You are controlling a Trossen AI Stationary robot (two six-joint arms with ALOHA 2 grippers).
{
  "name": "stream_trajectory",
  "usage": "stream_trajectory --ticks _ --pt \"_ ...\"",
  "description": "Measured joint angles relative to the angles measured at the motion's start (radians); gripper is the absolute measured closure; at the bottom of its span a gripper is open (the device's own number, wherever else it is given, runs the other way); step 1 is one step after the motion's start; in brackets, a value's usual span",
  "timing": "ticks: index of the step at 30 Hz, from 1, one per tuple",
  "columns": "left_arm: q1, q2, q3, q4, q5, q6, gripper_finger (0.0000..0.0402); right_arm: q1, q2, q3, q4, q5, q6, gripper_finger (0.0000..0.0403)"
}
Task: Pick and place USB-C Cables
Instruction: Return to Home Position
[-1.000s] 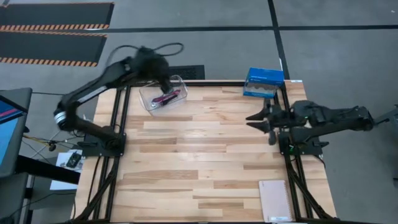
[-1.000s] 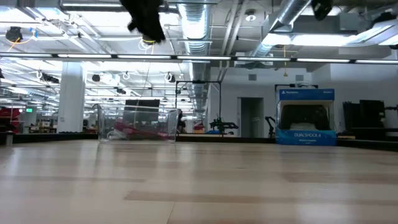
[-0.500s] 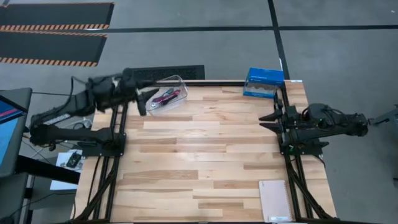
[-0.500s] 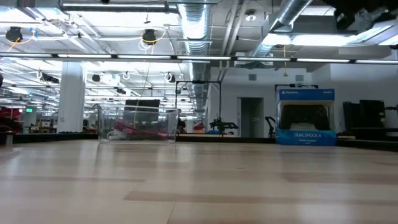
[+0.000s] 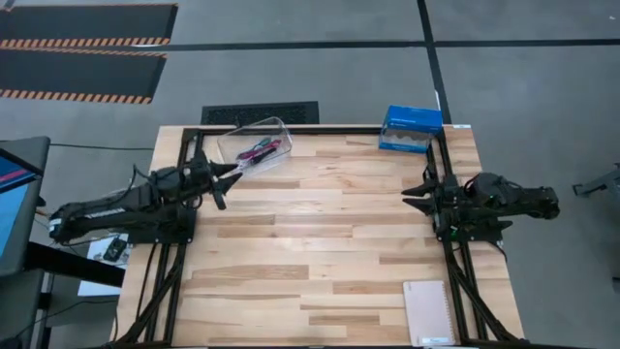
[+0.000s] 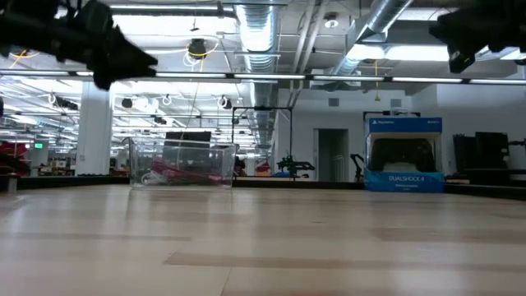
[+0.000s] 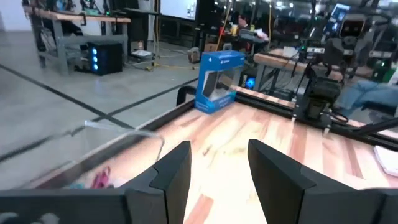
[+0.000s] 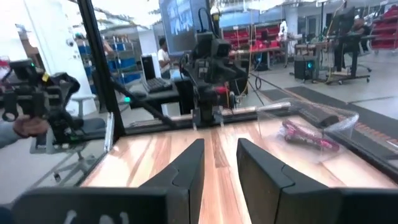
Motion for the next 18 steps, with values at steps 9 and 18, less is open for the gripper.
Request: stream_trajectory --ticks 9,18 --pt "0.000 -0.211 -0.219 0.062 -0.007 -0.080 0.0253 -0.001 -0.001 -0.124 0.089 0.002 0.020 0.0284" --pt "-0.010 -0.291 -0.255 0.060 0.052 -0.071 0.0253 -0.001 0.000 -0.217 0.168 0.001 0.034 0.0284"
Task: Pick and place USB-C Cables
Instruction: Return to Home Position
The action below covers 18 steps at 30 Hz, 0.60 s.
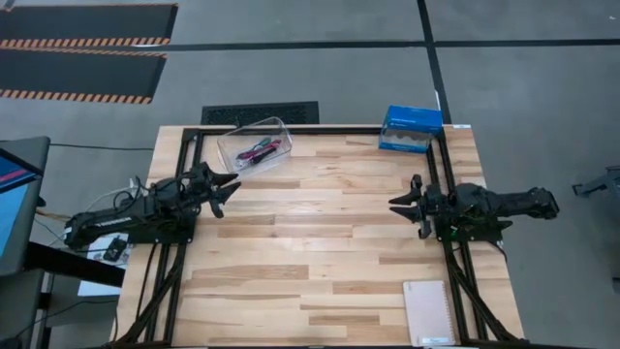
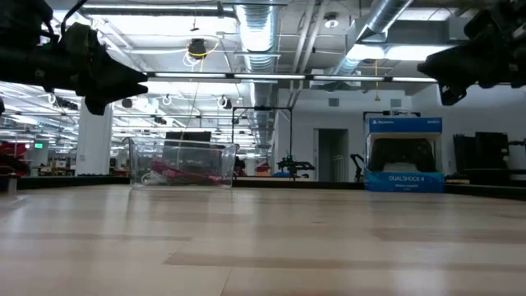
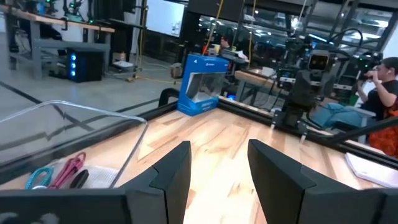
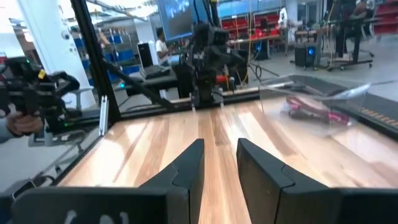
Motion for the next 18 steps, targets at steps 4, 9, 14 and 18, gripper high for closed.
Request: stream_trajectory --ticks 4,9,14,18 --pt "-0.021 0.000 0.000 0.000 -0.003 0.011 0.0253 0.000 0.001 -0.035 0.020 -0.005 0.002 0.0284" --pt "-0.052 0.000 0.000 0.000 -0.009 0.013 0.0253 0.002 0.018 -0.044 0.049 -0.023 -0.013 0.0284" --pt "-0.069 0.000 0.000 -0.001 -0.009 0.019 0.0253 0.001 0.017 -0.044 0.043 -0.015 -0.016 0.0284" --pt "-0.069 0.000 0.000 -0.002 0.001 -0.030 0.0253 0.001 0.018 -0.044 0.044 -0.015 -0.016 0.0284"
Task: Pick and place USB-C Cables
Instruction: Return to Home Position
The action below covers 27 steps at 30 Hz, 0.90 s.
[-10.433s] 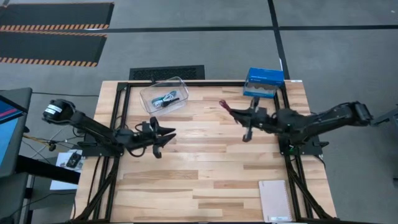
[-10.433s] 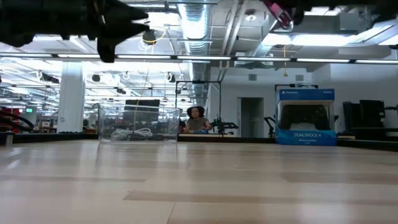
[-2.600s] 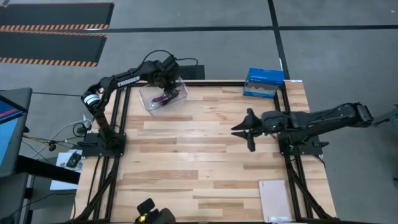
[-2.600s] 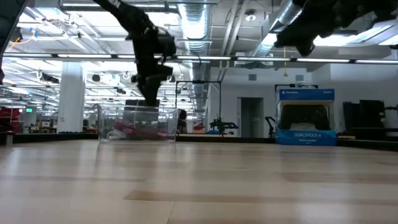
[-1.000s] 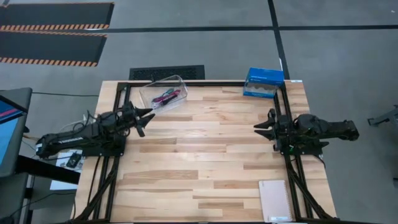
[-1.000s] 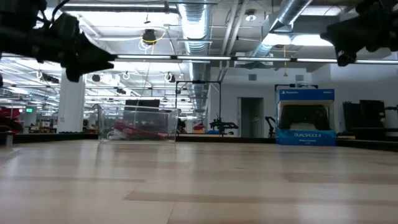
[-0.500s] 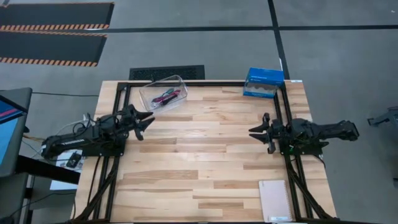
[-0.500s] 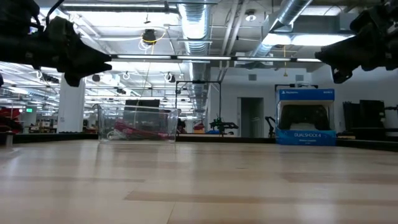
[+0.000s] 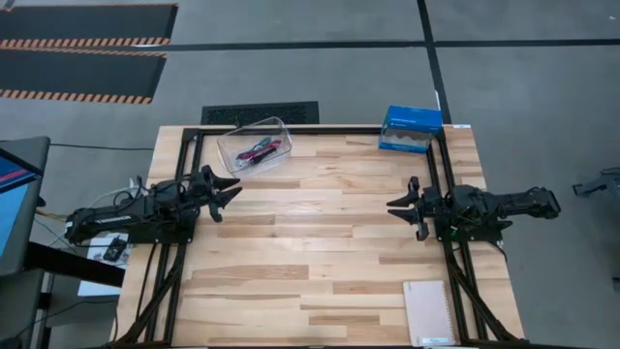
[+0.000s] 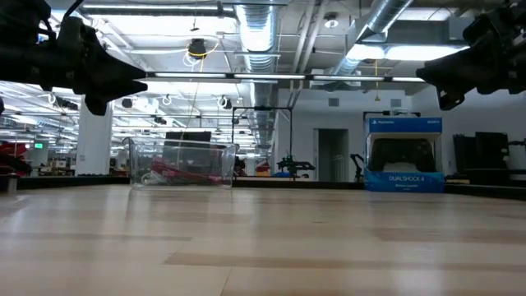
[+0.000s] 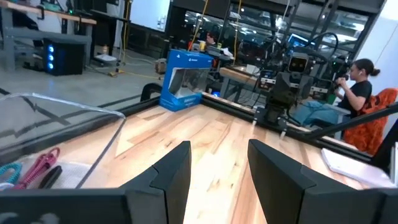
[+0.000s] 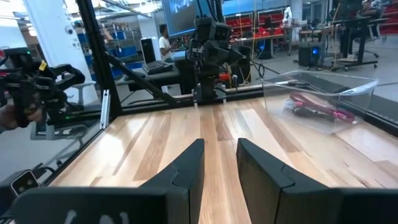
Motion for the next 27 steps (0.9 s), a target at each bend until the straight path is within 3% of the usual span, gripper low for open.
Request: stream_trajectory --ticks 27 --pt "0.000 0.000 0.000 -0.002 0.004 -0.025 0.0253 0.000 0.000 -0.001 0.007 0.001 0.000 0.0284"
